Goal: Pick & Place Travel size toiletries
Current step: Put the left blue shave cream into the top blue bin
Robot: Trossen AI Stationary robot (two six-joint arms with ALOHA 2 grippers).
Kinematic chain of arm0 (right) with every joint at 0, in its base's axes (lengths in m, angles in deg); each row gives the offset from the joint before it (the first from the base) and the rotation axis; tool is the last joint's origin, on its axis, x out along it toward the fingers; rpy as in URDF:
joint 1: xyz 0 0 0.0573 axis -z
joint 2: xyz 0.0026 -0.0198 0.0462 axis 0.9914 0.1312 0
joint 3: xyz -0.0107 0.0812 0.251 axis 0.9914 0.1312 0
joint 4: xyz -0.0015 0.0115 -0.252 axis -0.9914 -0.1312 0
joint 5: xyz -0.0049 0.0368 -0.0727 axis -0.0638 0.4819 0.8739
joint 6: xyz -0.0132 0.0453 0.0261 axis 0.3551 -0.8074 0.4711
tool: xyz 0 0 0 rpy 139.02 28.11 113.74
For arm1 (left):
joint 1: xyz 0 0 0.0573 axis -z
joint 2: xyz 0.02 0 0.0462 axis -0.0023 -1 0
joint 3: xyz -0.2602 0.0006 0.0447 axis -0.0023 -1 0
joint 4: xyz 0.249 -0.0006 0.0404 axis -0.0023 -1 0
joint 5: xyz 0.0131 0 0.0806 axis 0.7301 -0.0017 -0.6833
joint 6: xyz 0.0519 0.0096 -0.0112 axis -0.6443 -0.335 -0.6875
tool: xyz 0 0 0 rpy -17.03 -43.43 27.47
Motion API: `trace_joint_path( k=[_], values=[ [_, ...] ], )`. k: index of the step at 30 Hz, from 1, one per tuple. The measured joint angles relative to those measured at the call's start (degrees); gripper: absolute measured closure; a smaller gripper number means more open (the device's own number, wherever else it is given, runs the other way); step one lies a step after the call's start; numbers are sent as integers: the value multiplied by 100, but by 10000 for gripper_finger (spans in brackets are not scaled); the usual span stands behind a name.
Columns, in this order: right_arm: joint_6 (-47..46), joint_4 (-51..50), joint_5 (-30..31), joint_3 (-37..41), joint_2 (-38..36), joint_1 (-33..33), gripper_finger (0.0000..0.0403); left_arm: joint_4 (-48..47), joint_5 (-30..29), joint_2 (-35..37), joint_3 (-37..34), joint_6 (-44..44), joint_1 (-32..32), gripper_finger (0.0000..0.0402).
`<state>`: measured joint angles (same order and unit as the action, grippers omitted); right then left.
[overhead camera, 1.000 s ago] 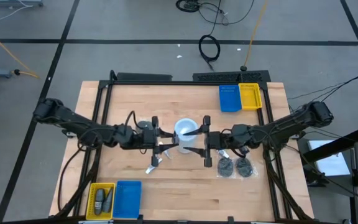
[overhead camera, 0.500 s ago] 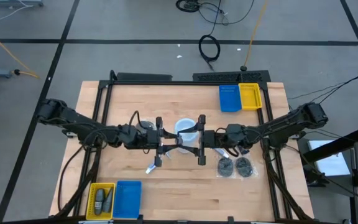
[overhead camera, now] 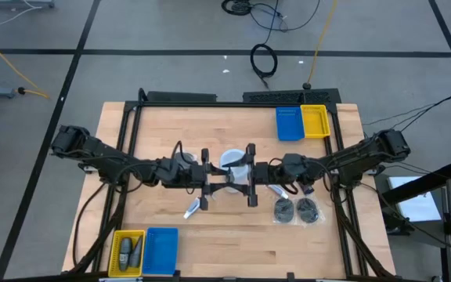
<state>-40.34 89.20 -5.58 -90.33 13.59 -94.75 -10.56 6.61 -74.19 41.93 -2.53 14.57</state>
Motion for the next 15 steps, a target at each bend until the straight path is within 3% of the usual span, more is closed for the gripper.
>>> trace_joint_path(
  k=[15],
  values=[
    [-22,-33,-15,0,-4,-7,238,-28,-48,-2,0,-2,-2,291]
  ],
)
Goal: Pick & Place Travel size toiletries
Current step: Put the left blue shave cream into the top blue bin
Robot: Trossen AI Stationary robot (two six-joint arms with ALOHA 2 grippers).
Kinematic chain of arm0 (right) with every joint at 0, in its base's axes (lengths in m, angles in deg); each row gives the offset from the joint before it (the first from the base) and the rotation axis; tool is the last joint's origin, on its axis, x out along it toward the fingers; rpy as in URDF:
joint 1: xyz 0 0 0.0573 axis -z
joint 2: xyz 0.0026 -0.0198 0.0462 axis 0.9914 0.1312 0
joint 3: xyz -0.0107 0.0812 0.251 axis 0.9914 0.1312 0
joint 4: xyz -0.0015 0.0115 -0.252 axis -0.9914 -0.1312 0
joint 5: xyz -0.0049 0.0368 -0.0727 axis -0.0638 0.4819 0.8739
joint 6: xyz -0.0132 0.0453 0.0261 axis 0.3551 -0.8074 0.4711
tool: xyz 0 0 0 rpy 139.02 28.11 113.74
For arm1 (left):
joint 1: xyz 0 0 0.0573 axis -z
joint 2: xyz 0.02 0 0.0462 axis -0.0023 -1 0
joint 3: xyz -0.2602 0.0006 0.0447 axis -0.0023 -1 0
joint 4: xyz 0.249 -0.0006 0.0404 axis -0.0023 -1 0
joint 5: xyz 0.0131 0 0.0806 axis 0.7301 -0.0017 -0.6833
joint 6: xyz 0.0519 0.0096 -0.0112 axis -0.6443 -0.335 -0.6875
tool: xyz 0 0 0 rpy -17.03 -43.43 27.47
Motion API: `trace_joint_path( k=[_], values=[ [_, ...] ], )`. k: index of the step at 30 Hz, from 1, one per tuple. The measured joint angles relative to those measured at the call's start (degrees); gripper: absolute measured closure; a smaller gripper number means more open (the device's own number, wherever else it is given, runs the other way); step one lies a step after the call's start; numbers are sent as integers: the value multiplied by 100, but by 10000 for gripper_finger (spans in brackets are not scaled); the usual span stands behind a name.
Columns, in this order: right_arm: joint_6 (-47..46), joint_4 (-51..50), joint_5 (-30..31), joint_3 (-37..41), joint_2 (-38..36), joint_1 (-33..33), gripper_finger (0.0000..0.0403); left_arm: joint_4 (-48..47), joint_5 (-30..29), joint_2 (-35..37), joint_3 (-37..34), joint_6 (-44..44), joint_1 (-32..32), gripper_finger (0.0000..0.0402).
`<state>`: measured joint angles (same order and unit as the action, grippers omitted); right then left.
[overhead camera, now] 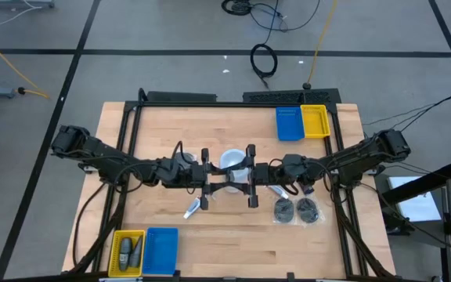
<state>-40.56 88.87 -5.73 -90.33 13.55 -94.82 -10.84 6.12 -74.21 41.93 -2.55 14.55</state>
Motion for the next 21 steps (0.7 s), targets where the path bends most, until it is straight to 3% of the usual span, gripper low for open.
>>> trace_joint_path(
  k=[7,21],
  values=[
    [-2,-2,7,0,-3,0,267,-2,0,0,0,0,-2,283],
    [-4,-48,15,0,-3,0,270,-56,-66,0,0,45,-2,273]
  ],
)
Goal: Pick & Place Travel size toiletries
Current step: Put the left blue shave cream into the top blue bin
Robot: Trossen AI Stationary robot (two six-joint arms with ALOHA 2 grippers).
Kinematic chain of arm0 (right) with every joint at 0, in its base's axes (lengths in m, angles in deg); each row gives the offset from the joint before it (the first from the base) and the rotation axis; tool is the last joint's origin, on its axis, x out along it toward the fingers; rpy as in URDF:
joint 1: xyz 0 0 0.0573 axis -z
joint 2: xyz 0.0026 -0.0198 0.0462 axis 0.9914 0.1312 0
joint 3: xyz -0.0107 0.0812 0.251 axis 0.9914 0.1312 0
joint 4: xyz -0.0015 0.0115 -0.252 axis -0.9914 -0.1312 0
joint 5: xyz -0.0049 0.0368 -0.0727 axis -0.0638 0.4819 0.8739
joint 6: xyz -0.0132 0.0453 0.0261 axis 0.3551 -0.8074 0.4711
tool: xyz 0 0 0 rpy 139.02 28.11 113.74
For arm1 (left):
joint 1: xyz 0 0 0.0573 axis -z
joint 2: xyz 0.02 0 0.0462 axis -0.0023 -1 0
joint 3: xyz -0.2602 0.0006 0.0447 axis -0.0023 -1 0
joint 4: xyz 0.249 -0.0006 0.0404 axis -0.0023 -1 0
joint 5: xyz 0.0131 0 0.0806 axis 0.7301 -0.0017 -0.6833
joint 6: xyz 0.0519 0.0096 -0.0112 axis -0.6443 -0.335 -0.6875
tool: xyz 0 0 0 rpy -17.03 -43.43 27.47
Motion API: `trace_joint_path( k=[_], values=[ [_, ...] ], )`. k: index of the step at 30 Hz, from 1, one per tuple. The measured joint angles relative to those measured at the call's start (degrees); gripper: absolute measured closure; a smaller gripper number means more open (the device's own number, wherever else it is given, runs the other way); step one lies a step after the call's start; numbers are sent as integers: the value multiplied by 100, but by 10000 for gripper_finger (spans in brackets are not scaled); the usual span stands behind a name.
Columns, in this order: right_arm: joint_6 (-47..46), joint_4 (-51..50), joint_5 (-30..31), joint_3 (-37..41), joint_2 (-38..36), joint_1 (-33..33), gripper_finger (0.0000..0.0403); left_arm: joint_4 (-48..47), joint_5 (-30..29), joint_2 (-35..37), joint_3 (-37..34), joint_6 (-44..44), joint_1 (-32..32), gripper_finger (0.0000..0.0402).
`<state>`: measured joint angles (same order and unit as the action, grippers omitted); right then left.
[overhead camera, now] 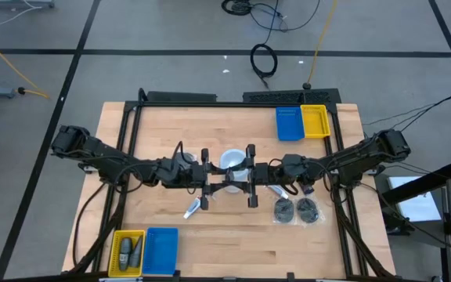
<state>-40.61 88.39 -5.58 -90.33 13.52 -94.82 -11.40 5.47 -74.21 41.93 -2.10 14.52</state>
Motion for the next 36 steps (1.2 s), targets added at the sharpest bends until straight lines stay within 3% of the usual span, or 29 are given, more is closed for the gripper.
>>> trace_joint_path(
  k=[7,17,21,27,36],
  values=[
    [0,0,3,0,0,2,270,-8,-64,0,0,44,0,263],
    [2,-5,17,0,0,2,270,-178,-135,-4,0,108,0,137],
    [6,-57,19,0,-2,2,270,-363,-308,80,0,90,0,106],
    [122,-59,61,0,-2,38,270,-1576,-796,549,0,182,0,92],
    [-51,-649,519,2,-278,404,270,-3249,-850,1143,0,1013,53,92]
  ],
)
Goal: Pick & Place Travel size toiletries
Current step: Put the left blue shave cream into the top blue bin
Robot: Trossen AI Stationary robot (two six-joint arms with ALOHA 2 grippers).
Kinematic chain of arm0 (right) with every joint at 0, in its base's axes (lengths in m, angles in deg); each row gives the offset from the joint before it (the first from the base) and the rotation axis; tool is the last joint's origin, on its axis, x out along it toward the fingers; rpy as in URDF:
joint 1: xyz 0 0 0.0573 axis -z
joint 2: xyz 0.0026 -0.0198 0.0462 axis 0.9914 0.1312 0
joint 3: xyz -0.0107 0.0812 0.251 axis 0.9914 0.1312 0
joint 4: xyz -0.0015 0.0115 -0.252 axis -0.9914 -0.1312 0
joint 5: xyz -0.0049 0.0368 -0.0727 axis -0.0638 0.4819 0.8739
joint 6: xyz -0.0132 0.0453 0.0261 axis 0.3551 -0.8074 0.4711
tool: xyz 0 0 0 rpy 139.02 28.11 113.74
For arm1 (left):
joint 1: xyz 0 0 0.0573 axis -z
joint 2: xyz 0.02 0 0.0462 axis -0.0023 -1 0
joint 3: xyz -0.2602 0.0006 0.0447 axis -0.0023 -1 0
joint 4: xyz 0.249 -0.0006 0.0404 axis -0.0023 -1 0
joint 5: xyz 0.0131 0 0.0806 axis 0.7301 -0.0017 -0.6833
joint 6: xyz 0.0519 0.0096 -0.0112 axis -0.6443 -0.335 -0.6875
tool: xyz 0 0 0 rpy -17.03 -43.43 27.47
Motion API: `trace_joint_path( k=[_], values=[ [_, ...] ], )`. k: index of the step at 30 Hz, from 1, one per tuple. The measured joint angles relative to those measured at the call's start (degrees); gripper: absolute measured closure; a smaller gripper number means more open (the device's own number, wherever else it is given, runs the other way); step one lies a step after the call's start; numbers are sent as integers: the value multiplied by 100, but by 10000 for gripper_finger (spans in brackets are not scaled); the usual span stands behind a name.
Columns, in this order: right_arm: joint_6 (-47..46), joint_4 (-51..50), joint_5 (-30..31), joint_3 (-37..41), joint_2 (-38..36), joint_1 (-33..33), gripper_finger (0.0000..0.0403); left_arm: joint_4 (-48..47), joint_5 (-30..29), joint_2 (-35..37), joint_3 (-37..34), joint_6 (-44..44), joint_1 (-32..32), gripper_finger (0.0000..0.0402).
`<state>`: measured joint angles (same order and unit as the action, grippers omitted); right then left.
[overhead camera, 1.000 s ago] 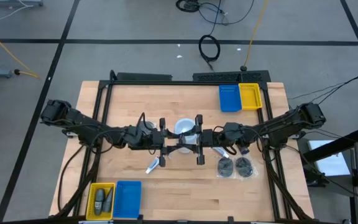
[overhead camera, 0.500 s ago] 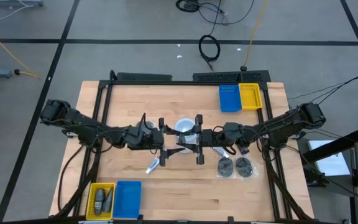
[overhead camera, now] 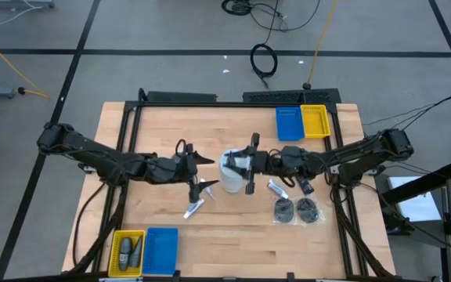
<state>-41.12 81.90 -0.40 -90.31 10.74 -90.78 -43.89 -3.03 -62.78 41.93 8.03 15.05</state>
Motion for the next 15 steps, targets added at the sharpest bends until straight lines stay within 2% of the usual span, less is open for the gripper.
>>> trace_joint_path(
  k=[9,15],
  values=[
    [-290,-1235,1,0,-705,562,270,-350,6,22,-2,281,175,92],
    [-351,-1984,614,0,-996,915,270,-350,9,24,-2,353,265,92]
  ],
)
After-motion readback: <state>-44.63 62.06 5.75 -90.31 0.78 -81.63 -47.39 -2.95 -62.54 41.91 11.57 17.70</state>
